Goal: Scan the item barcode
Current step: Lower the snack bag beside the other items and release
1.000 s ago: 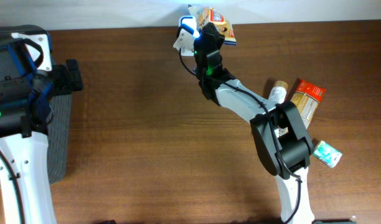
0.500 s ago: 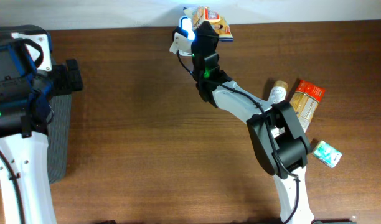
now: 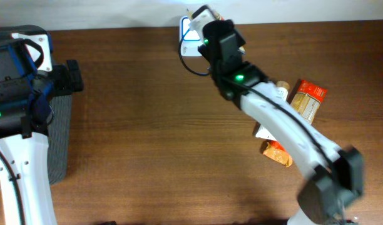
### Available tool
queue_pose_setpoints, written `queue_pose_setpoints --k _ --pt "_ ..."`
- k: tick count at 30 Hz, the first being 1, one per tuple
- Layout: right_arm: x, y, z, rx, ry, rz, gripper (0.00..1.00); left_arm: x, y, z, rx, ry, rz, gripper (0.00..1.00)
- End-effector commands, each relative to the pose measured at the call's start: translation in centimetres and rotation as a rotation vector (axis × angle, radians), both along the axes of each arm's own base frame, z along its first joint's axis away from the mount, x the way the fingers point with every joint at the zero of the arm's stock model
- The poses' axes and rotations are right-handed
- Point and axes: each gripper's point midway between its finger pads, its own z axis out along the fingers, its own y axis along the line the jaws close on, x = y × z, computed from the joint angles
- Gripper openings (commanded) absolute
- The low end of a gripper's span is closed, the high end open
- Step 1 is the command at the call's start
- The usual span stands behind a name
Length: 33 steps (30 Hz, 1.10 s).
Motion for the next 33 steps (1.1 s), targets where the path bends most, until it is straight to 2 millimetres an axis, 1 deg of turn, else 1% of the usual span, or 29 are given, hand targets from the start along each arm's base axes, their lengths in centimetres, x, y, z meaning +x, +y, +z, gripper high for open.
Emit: queue_pose_setpoints --k 1,2,3,4,6,7,8,9,10,12,15,16,17,18,20,22,23,24,26,27,28,29,31,33 --pt "-5.5 0.1 5.4 0.590 0.123 0.060 0.04 0.0 0.1 0.6 0.012 -0.012 -0.003 0.99" --pt "-6.8 -1.5 5.9 0.661 0.172 0.042 0.04 0.0 0.1 0.6 0.012 -0.012 -0.003 0.99" --pt "-7.6 -3.2 5.9 0.706 0.206 0.002 0.04 0.0 0.1 0.6 0.012 -0.012 -0.003 0.99" --pt "-8.2 -5.6 5.4 0.746 0.239 -0.080 0.04 0.0 0.1 0.6 0.012 -0.012 -0.003 0.99" --pt "-9.2 -10.0 2.7 0.739 0.332 -0.227 0.04 0.0 0.1 0.6 0.012 -0.012 -0.003 0.99" --pt "-10.0 -12.2 0.2 0.743 0.429 -0.307 0.04 0.0 0.1 0.6 0.012 -0.012 -0.003 0.99" --pt "-10.8 -13.7 -2.1 0.766 0.516 -0.378 0.04 0.0 0.1 0.6 0.012 -0.012 -0.003 0.99" --pt "-11.3 -14.4 -3.7 0.778 0.582 -0.408 0.04 0.0 0.1 0.6 0.012 -0.012 -0.003 0.99" --pt "-11.6 -15.2 -6.2 0.801 0.660 -0.443 0.04 0.0 0.1 0.6 0.012 -0.012 -0.003 0.99" --pt "-12.3 -16.6 -10.5 0.826 0.764 -0.512 0.04 0.0 0.1 0.6 0.012 -0.012 -0.003 0.99" --pt "-12.8 -16.5 -15.3 0.867 0.852 -0.527 0.04 0.0 0.1 0.6 0.012 -0.012 -0.003 0.99" --pt "-13.1 -16.6 -16.8 0.872 0.861 -0.542 0.12 0.0 0.1 0.6 0.012 -0.012 -0.003 0.99" --pt "-13.4 -16.6 -18.2 0.871 0.867 -0.545 0.17 0.0 0.1 0.6 0.012 -0.012 -0.003 0.99" --pt "-13.6 -16.6 -18.7 0.866 0.871 -0.552 0.28 0.0 0.1 0.5 0.012 -0.012 -0.002 0.99" --pt "-13.7 -17.2 -19.1 0.845 0.862 -0.576 0.45 0.0 0.1 0.6 0.012 -0.012 -0.003 0.99" --pt "-13.6 -18.5 -18.8 0.863 0.842 -0.605 0.47 0.0 0.1 0.6 0.012 -0.012 -0.003 0.99" --pt "-13.6 -18.8 -18.6 0.877 0.834 -0.609 0.48 0.0 0.1 0.6 0.012 -0.012 -0.003 0.99" --pt "-13.5 -18.9 -18.2 0.894 0.830 -0.600 0.52 0.0 0.1 0.6 0.012 -0.012 -0.003 0.99" --pt "-13.2 -17.7 -16.1 0.945 0.818 -0.502 0.63 0.0 0.1 0.6 0.012 -0.012 -0.003 0.99" --pt "-13.1 -16.6 -14.4 0.969 0.808 -0.415 0.77 0.0 0.1 0.6 0.012 -0.012 -0.003 0.99" --pt "-13.1 -15.9 -13.0 0.996 0.797 -0.369 0.99 0.0 0.1 0.6 0.012 -0.013 -0.003 0.99" --pt "-13.4 -15.1 -10.9 1.028 0.775 -0.310 0.99 0.0 0.1 0.6 0.012 -0.012 -0.003 0.99" --pt "-14.4 -14.4 -8.2 1.051 0.734 -0.246 0.99 0.0 0.1 0.6 0.012 -0.012 -0.003 0.99" --pt "-15.6 -14.2 -5.4 1.049 0.667 -0.205 0.99 0.0 0.1 0.6 0.012 -0.012 -0.003 0.99"
